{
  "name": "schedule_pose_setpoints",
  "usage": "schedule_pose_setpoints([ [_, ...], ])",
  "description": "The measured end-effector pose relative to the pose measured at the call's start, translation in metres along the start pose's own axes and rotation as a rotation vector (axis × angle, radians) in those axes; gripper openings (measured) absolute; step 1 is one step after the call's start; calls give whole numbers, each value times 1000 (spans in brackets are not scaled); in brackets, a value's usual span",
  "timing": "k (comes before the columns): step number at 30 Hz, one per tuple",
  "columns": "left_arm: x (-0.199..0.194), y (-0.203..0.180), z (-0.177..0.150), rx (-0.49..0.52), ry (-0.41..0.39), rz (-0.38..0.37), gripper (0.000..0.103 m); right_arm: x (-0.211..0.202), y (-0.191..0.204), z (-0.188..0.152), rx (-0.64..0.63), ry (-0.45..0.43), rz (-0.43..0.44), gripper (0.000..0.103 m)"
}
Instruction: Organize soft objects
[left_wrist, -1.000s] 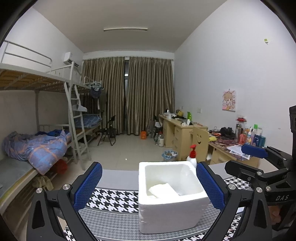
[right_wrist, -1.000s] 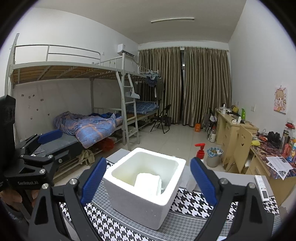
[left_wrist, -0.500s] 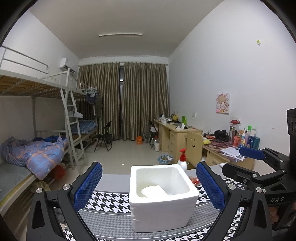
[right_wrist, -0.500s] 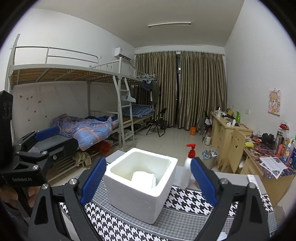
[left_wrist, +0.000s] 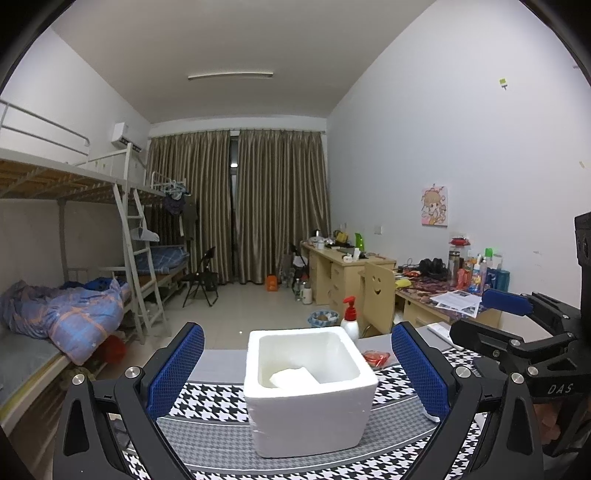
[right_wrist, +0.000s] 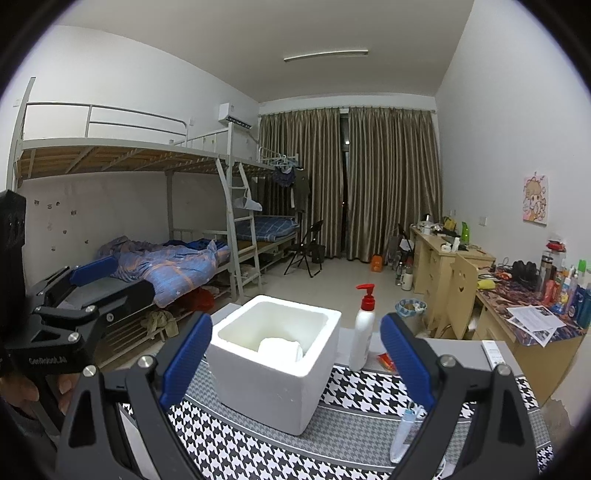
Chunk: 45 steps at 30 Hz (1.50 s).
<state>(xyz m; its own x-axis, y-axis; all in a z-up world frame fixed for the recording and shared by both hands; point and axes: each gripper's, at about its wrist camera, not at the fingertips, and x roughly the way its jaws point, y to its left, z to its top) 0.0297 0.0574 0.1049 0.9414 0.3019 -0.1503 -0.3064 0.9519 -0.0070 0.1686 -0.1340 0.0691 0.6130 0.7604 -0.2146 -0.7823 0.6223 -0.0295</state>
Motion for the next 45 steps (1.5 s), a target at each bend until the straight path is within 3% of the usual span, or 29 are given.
schedule_pose_setpoints([
  [4, -4, -2, -2, 3, -3, -19, 102, -8, -4, -3, 17, -8, -32, 101],
  [14, -14, -15, -3, 23, -27, -47, 102, -26, -7, -8, 14, -19, -81, 101],
  [45, -3, -66, -15, 55, 17, -235, 102, -70, -50, -38, 81, 10, -281, 101],
])
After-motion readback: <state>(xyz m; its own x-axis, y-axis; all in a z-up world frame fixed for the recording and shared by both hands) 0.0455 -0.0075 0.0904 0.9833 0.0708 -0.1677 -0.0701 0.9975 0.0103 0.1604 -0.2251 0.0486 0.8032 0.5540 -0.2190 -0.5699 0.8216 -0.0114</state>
